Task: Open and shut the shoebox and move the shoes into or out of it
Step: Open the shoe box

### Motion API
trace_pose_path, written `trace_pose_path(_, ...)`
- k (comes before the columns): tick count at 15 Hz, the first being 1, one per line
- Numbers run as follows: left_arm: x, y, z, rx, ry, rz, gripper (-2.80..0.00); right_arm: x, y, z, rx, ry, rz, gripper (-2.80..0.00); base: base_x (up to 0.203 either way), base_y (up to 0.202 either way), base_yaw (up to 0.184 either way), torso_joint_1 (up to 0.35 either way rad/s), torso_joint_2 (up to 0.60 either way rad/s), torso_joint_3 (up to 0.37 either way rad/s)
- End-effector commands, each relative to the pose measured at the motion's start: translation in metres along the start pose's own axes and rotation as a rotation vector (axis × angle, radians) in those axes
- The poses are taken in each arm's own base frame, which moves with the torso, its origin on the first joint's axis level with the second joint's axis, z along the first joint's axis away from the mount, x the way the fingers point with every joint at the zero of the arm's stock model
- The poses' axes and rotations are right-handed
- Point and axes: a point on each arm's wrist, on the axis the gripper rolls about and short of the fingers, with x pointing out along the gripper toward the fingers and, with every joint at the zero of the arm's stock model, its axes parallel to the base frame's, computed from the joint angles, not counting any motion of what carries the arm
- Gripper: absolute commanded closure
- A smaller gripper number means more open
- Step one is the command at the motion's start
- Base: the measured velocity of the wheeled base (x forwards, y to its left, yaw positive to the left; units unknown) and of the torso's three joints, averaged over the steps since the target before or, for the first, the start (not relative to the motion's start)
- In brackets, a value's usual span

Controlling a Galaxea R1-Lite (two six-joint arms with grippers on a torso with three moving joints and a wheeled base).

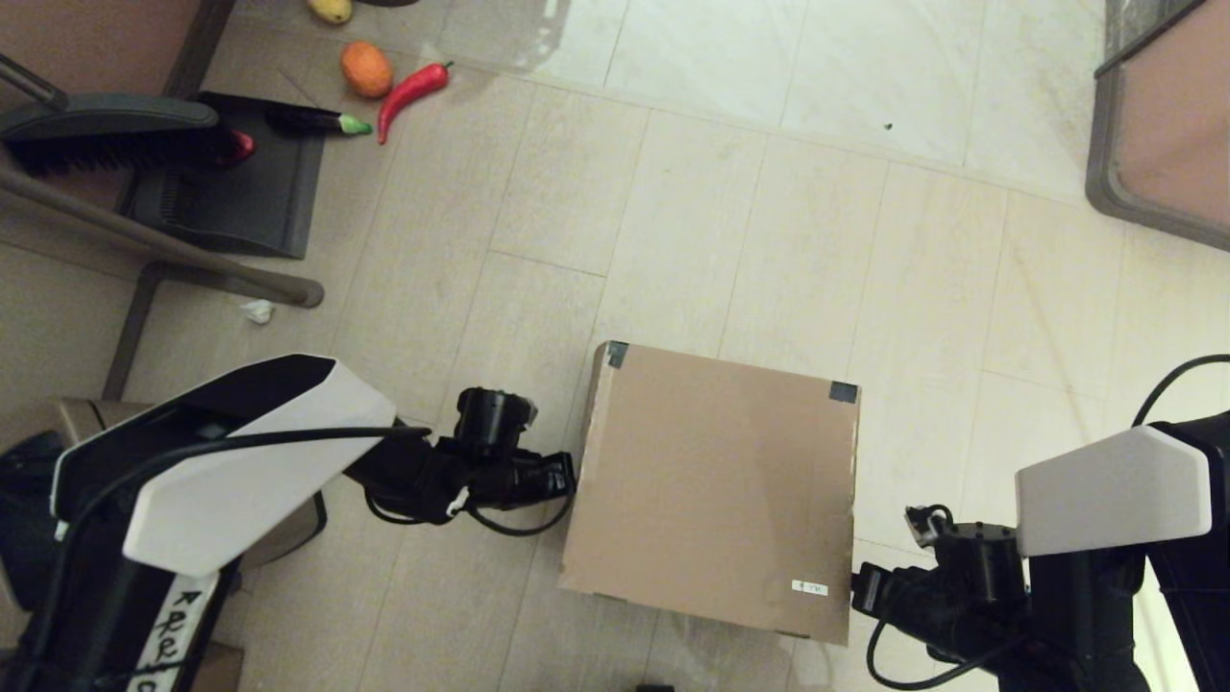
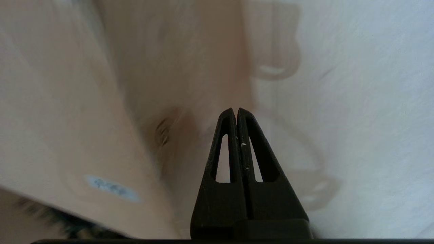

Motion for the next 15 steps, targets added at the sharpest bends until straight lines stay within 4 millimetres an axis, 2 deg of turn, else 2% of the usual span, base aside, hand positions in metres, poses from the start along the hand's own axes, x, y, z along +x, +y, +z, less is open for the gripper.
trace_pose_path(1,0.001,-0.005,-0.003,-0.006,0.015,-0.005,0.00,0.004,0.003,-0.006,0.019,0.017,0.016,0.00,0.000,0.000,0.000,0.000,0.00,0.000)
trace_pose_path(6,-0.010,-0.012,0.002,-0.029,0.031,-0.002,0.00,-0.001,0.008,-0.003,0.038,0.012,0.027,0.00,0.000,0.000,0.000,0.000,0.00,0.000)
trace_pose_path(10,-0.032,-0.023,0.013,-0.032,0.037,-0.002,0.00,-0.028,0.015,-0.002,0.076,0.047,0.064,0.00,0.000,0.000,0.000,0.000,0.00,0.000)
trace_pose_path(15,-0.060,-0.031,0.018,-0.061,0.037,0.001,0.00,-0.053,0.022,0.001,0.078,0.044,0.070,0.00,0.000,0.000,0.000,0.000,0.00,0.000)
